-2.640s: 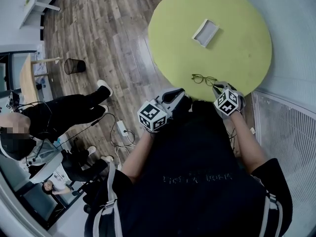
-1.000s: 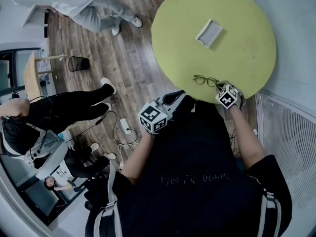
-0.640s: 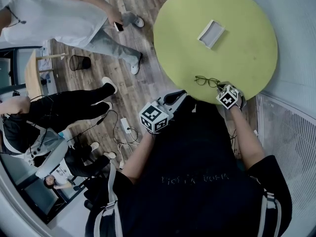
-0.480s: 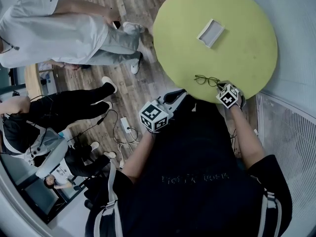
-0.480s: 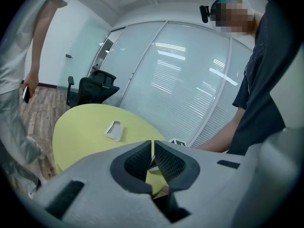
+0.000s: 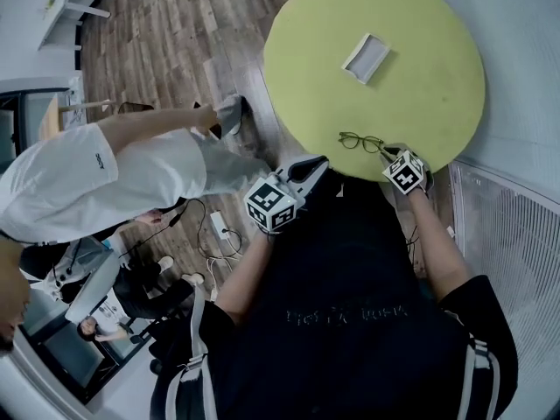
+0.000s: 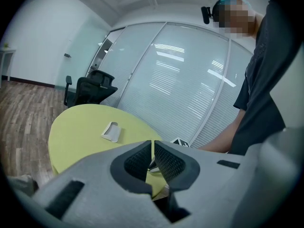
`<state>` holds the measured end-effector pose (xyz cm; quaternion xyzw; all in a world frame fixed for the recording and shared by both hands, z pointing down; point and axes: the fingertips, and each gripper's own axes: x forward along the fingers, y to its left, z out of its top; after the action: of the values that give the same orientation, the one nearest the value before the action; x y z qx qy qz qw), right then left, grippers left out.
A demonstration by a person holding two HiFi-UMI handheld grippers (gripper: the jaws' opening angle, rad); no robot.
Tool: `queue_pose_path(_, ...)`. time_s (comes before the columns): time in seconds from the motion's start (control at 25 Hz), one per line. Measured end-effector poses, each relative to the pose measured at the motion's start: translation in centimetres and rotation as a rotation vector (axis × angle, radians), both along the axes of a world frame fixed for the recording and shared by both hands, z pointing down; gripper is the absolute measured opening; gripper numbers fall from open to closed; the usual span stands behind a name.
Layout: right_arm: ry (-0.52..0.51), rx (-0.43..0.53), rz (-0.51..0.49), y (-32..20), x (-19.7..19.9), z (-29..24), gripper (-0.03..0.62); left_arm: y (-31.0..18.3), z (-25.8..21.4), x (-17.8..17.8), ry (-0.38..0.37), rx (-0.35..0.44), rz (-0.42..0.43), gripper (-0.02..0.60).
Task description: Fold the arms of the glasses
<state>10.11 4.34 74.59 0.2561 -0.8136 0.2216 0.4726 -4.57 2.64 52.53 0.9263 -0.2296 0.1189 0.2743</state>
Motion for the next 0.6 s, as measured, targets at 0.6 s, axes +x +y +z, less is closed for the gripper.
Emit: queue_pose_path(0.6, -0.189, 0.081, 0.082, -0.1, -1.2, -6.1, 0.032, -0.2, -0.6, 0.6, 0.021, 0.017, 0.013, 0.034)
